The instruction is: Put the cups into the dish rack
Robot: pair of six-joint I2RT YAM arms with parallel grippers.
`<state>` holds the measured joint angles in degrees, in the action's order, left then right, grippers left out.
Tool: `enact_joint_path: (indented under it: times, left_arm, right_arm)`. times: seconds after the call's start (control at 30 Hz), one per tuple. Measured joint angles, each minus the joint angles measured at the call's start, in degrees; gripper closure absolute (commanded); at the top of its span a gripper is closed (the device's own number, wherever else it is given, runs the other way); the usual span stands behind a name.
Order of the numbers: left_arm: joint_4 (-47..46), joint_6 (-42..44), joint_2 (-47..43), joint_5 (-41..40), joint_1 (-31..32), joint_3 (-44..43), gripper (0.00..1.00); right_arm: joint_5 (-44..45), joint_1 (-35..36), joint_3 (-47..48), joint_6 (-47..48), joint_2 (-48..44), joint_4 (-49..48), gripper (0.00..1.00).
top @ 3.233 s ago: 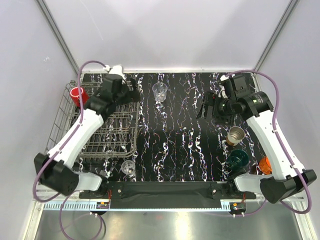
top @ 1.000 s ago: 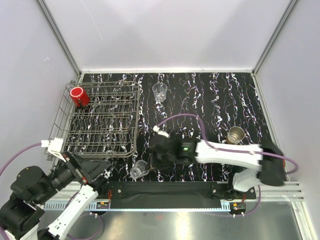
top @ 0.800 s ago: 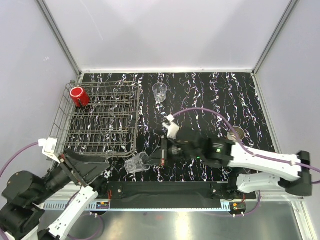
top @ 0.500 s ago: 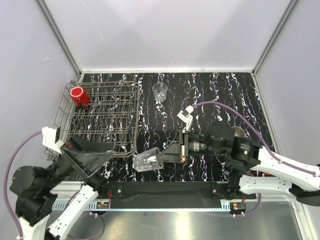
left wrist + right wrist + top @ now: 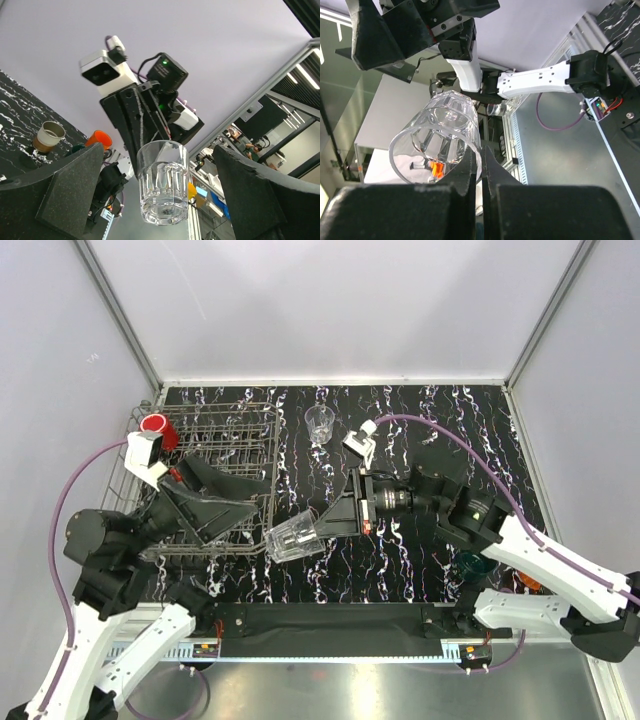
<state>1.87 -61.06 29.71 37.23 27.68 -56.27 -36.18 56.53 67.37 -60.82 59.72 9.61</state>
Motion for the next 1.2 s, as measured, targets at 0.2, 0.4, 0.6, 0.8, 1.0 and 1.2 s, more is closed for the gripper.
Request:
enact_joint_path:
  times: [0.2, 0.4, 0.6, 0.8, 1.0, 1.2]
  left_arm:
    - [-0.2, -0.3, -2.1, 1.2, 0.0, 0.0, 0.01]
    - [1.5, -0.2, -2.2, 2.0, 0.0, -0.3, 0.01]
    - [1.0, -0.2, -0.3, 3.1, 0.0, -0.3, 0.01]
    - [1.1, -0.2, 1.4, 3.8, 0.0, -0.3, 0.03]
    - [1.0, 0.2, 1.4, 4.2, 0.0, -0.3, 0.11]
    - [1.1, 0.5, 1.3, 4.2, 0.0, -0.2, 0.23]
  right_arm:
    - [-2.4, -0.1, 0.0, -1.5, 1.2, -3.0, 1.00]
    - [-3.0, -0.2, 0.2, -3.1, 1.5, -6.9, 1.00]
    - [-3.5, -0.6, 2.4, -3.2, 4.1, -7.6, 1.00]
    - [-3.3, -2.4, 6.2, -3.2, 8.2, -8.0, 1.00]
    - [-3.3, -4.0, 7.4, -3.4, 10.2, -8.2, 1.00]
    - [-3.4, -4.6, 7.4, -3.4, 10.5, -8.3, 1.00]
